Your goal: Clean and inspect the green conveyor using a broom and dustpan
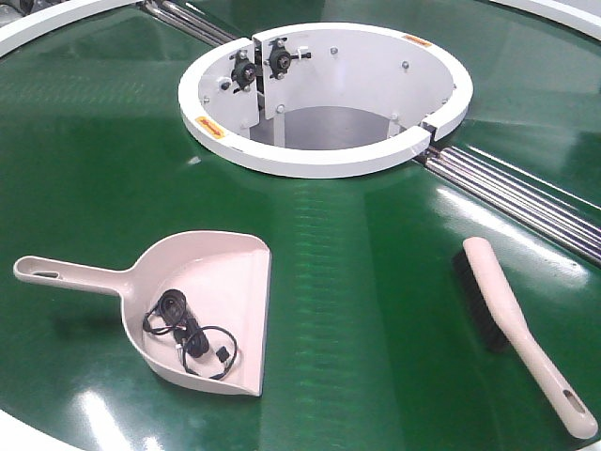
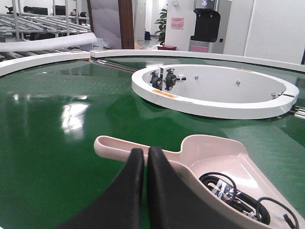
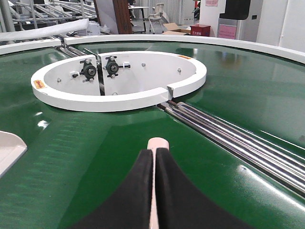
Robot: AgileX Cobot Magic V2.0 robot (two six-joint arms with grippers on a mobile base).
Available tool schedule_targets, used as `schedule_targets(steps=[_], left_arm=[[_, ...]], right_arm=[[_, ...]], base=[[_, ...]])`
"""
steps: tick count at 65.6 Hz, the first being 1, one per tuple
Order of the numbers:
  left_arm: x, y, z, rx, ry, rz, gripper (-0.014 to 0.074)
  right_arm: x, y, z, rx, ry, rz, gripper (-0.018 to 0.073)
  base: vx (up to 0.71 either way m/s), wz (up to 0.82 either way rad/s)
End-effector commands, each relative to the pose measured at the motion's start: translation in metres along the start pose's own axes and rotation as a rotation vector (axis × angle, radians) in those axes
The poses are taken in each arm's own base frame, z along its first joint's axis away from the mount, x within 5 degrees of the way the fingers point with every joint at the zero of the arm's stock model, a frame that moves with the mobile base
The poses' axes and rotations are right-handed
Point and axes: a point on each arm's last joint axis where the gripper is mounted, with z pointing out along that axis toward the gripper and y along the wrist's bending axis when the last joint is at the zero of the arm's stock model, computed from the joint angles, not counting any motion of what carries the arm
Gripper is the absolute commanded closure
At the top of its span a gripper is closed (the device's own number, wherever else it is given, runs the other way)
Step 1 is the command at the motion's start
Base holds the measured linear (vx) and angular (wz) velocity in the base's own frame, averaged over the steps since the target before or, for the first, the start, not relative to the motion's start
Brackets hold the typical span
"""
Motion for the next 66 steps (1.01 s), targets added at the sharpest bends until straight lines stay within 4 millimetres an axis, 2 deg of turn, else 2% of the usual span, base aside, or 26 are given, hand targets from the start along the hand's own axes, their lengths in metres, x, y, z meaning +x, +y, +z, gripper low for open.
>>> schedule_targets(steps=[1,51,58,66], left_arm=[[0.003,0.001,0.0,-0.007,-0.052,-0.014,0.0604],[0.003,0.001,0.0,-0.007,-0.052,-0.014,0.0604],[0.003,0.001,0.0,-0.007,-0.052,-0.014,0.0603],[0.003,0.001,0.0,-0.007,-0.052,-0.014,0.0603]], right_arm=[[-0.014,-0.001,-0.002,0.005,-0.086,-0.003,0.0568],[-0.014,-0.001,-0.002,0.005,-0.086,-0.003,0.0568],[-0.005,-0.001,0.002,0.009,-0.071,-0.011,0.0568],[0.014,-0.001,0.012,0.016,-0.092,-0.011,0.0568]], base=[[0.0,0.0],[0.0,0.0],[0.0,0.0],[0.0,0.0]])
